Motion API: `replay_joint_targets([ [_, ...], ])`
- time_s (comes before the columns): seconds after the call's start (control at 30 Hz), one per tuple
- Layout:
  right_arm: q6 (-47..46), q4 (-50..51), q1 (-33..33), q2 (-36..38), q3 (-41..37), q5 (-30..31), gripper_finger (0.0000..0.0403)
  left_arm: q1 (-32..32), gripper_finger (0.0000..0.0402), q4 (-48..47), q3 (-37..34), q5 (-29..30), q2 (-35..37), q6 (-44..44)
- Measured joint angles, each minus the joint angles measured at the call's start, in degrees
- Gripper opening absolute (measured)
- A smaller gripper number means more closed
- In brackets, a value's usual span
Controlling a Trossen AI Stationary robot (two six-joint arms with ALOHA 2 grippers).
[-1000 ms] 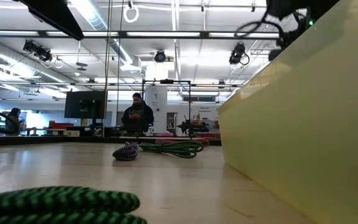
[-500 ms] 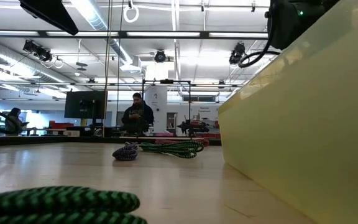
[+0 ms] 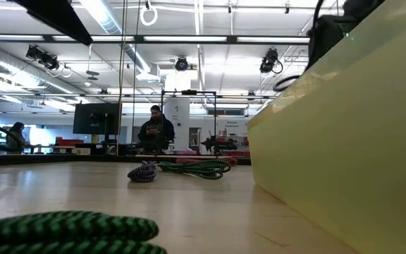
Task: Pick & Place USB Port
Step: Put the black charger cable into the yellow bin
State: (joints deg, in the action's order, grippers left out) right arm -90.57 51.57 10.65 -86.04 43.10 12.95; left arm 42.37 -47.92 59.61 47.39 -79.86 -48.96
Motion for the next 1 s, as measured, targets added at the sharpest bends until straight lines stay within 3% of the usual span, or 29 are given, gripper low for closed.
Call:
replay_joint_targets([
  [0.2,-1.0,-0.18,-0.23,0.0,-3.39,0.18,0.0231,0.0,0.0112,-0.02,0.0,-2.39,-3.46,0.11],
  [0.43,0.39,-5.37,-1.63,0.33,-6.62,0.39,0.0213,-0.02,0.0112,0.2,0.0,-0.65,-3.68,0.14],
  [0.53,3.26,-6.3,-3.23,0.33,-6.85,-1.16,0.0173,-0.04,0.0112,0.22,0.0,-0.61,-3.68,0.65],
  [0.7,8.06,-6.67,-5.63,0.33,-6.7,-3.34,0.0036,-0.09,0.0112,0.24,0.0,-0.48,-3.68,0.8],
  [0.73,8.94,-6.68,-6.12,0.35,-6.69,-3.62,0.0024,-0.09,0.0112,0.24,0.0,-0.48,-3.68,0.8],
  [1.0,14.08,0.21,-8.5,3.1,-1.15,-3.21,0.0022,-0.09,0.0112,0.27,0.0,-0.48,-3.68,0.75],
])
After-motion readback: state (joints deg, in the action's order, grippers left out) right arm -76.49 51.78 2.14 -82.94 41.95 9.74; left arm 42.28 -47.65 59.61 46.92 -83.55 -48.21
